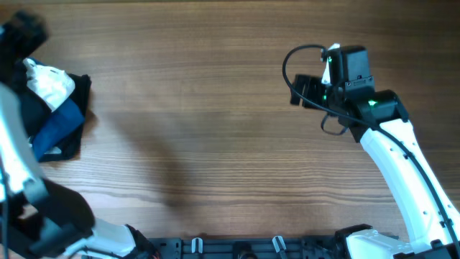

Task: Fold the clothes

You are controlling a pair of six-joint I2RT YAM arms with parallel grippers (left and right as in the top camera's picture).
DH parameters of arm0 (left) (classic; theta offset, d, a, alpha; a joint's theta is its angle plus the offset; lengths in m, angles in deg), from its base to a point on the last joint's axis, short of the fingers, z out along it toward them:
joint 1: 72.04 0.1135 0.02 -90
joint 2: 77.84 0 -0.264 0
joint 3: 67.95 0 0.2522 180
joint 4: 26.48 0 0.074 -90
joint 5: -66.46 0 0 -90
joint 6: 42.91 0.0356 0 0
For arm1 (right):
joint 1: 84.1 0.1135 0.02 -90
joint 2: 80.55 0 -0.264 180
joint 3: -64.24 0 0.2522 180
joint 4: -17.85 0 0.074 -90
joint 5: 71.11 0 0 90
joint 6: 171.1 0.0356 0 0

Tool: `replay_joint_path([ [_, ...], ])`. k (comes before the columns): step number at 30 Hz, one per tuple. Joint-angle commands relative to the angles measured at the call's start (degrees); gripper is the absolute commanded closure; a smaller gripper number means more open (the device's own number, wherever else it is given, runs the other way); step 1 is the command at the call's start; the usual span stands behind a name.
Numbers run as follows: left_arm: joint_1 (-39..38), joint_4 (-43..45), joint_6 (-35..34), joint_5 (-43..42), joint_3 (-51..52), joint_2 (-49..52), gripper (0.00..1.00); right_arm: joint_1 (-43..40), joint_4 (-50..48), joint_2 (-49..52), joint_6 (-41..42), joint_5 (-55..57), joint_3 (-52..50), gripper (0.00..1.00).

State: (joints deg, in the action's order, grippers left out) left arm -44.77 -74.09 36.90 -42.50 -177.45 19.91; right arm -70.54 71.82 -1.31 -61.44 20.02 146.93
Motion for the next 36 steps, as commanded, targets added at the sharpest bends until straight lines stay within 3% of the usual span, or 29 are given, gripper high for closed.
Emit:
replay_joint_path([
  [1,-13.4,-10.3,3.0,6.0,-0.1,-0.9,0.00,-0.5,-7.1,-1.1,-2.9,-1.2,0.9,0.00],
  [5,-22.3,-26.2,2.9,9.3,-0.1,-0.9,0.00,-4.1,-0.7,-2.3,-3.2,-1.2,3.4,0.00],
  [9,-24.3,-41.5,2.3,10.8,0.2,-0.9,0.00,-5.1,7.0,-8.0,-3.4,-1.2,3.5,0.00],
  [12,-24.3,-47.7,2.2,11.6,0.4,-1.7,0.00,-5.1,9.6,-14.0,-3.1,-1.1,2.3,0.00],
  [15,-24.7,-45.5,1.7,11.6,3.9,-7.4,0.00,-5.1,9.7,-21.9,-1.0,1.3,-1.2,0.00],
  [19,-27.4,-30.3,0.5,11.6,18.0,-23.8,0.00,-5.0,6.5,-35.2,-0.7,3.0,-10.1,0.00],
  [24,-32.6,-6.6,0.3,11.8,47.0,-59.1,0.00,-5.0,8.1,-51.9,3.8,3.8,-20.3,0.00],
  [29,-32.6,-14.8,0.4,11.8,49.0,-70.7,0.00,-5.0,14.4,-52.1,6.0,3.8,-20.3,0.00],
  [36,-32.6,-27.3,0.4,11.8,49.0,-73.7,0.00,-5.0,15.2,-52.1,6.0,3.8,-20.3,0.00],
])
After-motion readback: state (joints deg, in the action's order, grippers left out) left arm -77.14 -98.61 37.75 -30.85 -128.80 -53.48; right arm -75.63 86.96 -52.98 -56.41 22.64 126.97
